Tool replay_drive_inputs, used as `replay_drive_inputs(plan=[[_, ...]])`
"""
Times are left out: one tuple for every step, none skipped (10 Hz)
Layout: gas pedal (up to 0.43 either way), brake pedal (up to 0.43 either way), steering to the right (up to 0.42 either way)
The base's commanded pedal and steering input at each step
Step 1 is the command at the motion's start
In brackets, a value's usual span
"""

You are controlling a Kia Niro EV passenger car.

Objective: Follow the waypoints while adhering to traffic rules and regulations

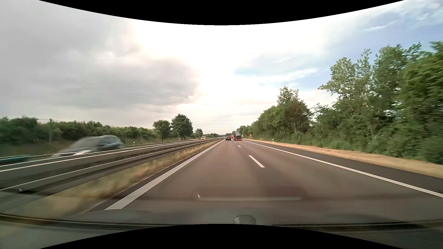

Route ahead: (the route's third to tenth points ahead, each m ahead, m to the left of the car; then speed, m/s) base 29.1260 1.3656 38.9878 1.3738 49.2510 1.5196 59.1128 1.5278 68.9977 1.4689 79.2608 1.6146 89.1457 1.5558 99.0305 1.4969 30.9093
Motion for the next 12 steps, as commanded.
replay_drive_inputs(plan=[[0.240, 0.000, -0.003], [0.240, 0.000, -0.003], [0.240, 0.000, -0.003], [0.240, 0.000, -0.003], [0.240, 0.000, -0.003], [0.240, 0.000, -0.003], [0.240, 0.000, -0.003], [0.228, 0.000, -0.003], [0.228, 0.000, -0.003], [0.228, 0.000, -0.003], [0.220, 0.000, -0.003], [0.177, 0.000, -0.003]])
